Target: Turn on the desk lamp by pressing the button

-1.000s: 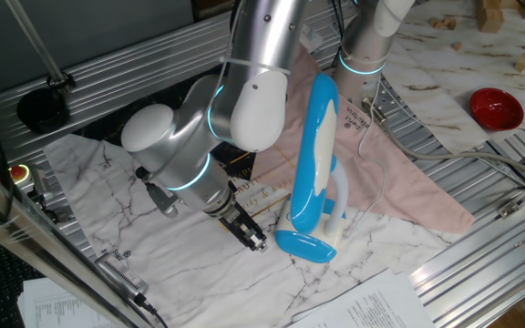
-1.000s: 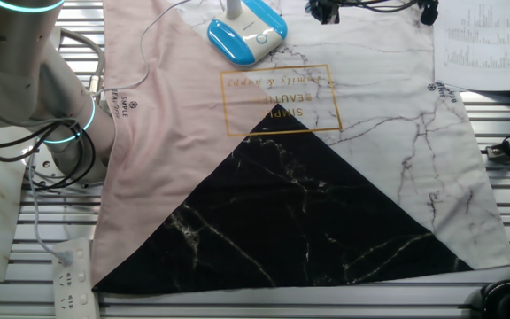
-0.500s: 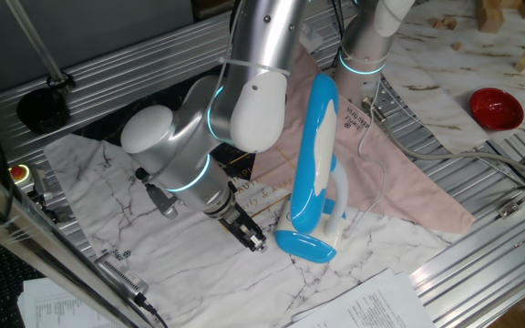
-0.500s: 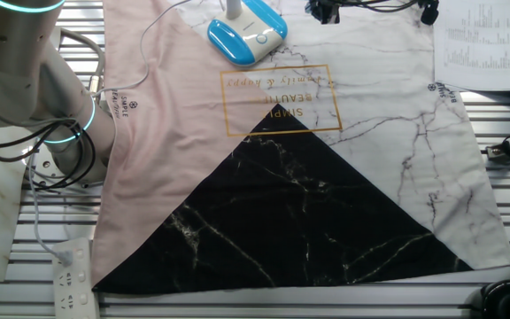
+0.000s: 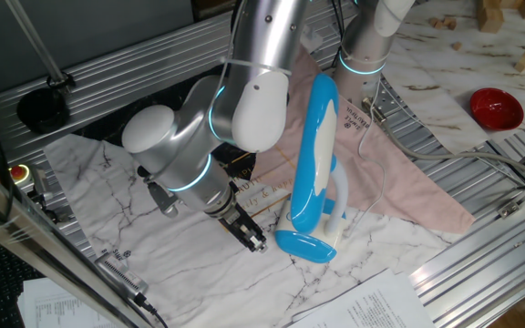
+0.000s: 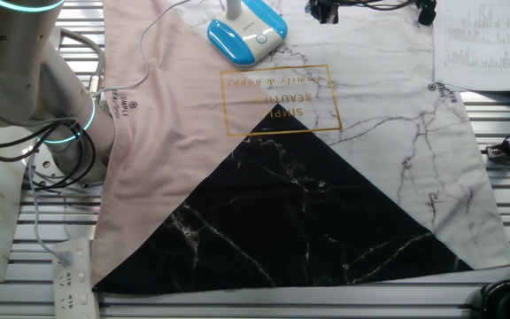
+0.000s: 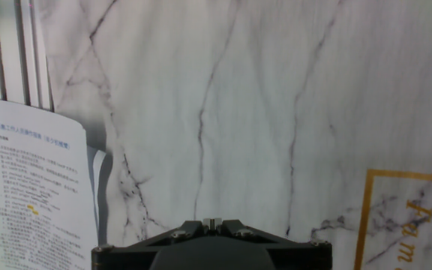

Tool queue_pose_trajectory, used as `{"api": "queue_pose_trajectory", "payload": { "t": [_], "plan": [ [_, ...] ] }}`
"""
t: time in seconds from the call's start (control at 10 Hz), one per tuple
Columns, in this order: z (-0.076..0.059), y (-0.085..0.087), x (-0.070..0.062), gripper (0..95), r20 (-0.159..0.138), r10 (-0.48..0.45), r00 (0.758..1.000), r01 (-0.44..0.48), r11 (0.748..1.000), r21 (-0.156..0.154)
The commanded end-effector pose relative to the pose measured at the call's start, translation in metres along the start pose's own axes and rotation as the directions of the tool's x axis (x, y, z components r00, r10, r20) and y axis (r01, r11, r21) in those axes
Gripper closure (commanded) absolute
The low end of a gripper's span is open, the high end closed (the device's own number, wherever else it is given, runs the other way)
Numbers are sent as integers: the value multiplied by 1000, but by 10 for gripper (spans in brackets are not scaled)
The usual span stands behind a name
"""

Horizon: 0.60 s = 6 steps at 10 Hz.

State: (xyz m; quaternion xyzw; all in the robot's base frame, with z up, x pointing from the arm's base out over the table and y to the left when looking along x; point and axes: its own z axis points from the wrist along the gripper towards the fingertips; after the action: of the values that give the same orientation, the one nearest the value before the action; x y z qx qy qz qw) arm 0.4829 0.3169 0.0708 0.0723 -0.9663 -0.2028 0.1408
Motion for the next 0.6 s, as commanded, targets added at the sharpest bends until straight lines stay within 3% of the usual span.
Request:
{"api": "queue_pose_trajectory", "payload": {
  "t": [0.1, 0.2, 0.6],
  "plan": [
    [0, -1, 1, 950, 20, 50, 999, -51, 997, 50],
    [0, -1, 1, 950, 45, 138, 989, -141, 988, 67],
    [0, -1, 1, 950, 68, 229, 971, -233, 970, 64]
  ]
}}
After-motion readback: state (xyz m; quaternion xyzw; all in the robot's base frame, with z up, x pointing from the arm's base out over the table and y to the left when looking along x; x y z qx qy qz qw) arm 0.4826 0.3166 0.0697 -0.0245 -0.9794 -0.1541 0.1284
